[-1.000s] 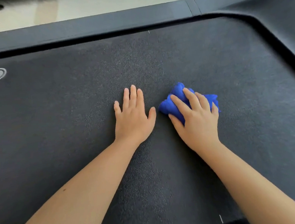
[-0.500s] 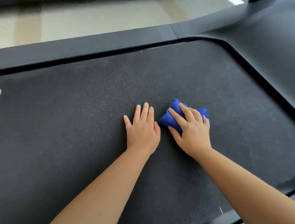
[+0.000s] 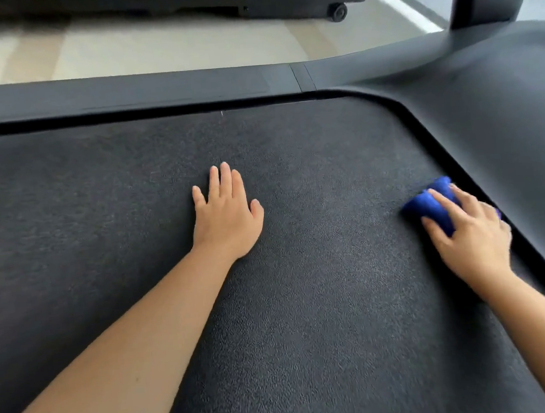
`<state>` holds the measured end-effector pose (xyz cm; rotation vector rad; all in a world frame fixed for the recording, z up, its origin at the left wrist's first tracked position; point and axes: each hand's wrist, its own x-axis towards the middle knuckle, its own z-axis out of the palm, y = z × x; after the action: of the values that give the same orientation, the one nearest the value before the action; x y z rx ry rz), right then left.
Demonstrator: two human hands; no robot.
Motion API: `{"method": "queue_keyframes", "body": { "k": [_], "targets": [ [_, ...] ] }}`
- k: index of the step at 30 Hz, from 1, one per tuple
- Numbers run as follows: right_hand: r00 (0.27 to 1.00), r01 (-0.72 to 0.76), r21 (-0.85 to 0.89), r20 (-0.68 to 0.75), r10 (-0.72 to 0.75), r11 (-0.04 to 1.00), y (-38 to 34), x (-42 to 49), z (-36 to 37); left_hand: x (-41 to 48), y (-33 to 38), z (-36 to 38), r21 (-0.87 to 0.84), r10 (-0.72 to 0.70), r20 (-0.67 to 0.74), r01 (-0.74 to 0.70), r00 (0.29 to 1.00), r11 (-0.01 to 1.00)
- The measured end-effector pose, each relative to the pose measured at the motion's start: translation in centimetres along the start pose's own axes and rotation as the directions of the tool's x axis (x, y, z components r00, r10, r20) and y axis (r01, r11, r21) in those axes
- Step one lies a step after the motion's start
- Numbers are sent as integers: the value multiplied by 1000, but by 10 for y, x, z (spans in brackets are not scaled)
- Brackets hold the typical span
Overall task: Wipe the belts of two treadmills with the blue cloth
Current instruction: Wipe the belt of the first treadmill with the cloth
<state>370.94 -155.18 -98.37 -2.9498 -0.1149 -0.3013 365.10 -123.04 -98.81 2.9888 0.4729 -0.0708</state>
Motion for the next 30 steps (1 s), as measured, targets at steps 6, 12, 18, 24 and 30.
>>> {"method": "queue_keyframes", "body": {
  "k": [6, 12, 18, 24, 30],
  "targets": [
    [968, 248, 104, -68, -242, 963, -108, -21, 23, 0, -1, -1, 13, -8, 7, 8, 1000, 1000],
    [806, 587, 146, -10, -592, 797, -152, -13, 29, -1, 0, -2, 24, -24, 28, 24, 999, 999],
    [995, 96, 79, 14, -97, 992, -49, 67, 24, -1, 0, -2, 12, -34, 11, 34, 999, 999],
    [989, 144, 83, 17, -146, 986, -90, 48, 30, -1, 1, -1, 52, -44, -11, 44, 999, 998],
    [827, 553, 171, 10, -563, 815, -163, 9, 37, -1, 1, 0, 18, -27, -43, 28, 999, 999]
  ]
}}
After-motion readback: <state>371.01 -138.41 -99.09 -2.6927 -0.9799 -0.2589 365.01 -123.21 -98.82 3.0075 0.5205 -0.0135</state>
